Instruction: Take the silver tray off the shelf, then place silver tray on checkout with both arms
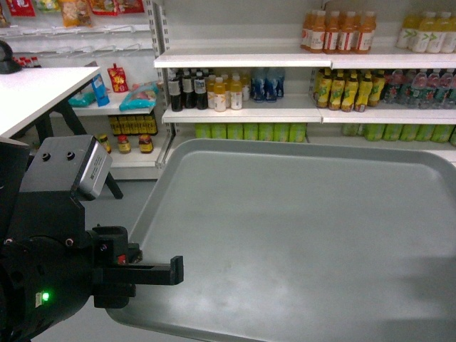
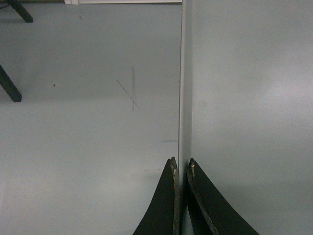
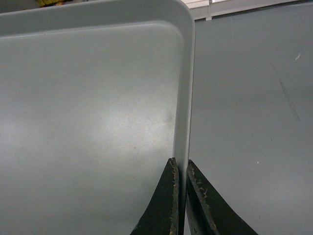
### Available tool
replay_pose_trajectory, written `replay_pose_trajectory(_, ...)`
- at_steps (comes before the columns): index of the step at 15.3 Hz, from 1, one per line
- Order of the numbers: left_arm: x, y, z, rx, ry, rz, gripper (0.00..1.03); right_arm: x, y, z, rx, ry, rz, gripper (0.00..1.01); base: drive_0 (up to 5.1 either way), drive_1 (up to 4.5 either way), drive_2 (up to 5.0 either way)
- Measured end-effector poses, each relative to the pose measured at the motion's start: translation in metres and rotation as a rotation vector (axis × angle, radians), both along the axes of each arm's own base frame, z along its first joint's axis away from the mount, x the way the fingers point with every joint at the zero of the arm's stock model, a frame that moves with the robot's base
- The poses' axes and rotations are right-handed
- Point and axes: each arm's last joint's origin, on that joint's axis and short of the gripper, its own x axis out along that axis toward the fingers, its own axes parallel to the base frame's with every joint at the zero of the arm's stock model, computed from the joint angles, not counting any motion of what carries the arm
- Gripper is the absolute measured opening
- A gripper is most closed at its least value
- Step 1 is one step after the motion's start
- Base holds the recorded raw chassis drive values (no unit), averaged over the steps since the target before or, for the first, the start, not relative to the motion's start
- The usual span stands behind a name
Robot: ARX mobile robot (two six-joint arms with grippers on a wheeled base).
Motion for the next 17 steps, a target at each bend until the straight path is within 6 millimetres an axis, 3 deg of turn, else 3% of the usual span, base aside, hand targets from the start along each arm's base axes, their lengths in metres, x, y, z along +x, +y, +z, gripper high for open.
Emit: replay_pose_trajectory(17,-0.0002,-0.0001,-0.0002,0.002,0.003,0.0,0.03,0.0,0.0001,0.0,0.0,0.0,0.0,0.03,-5.0,2.43,2.4)
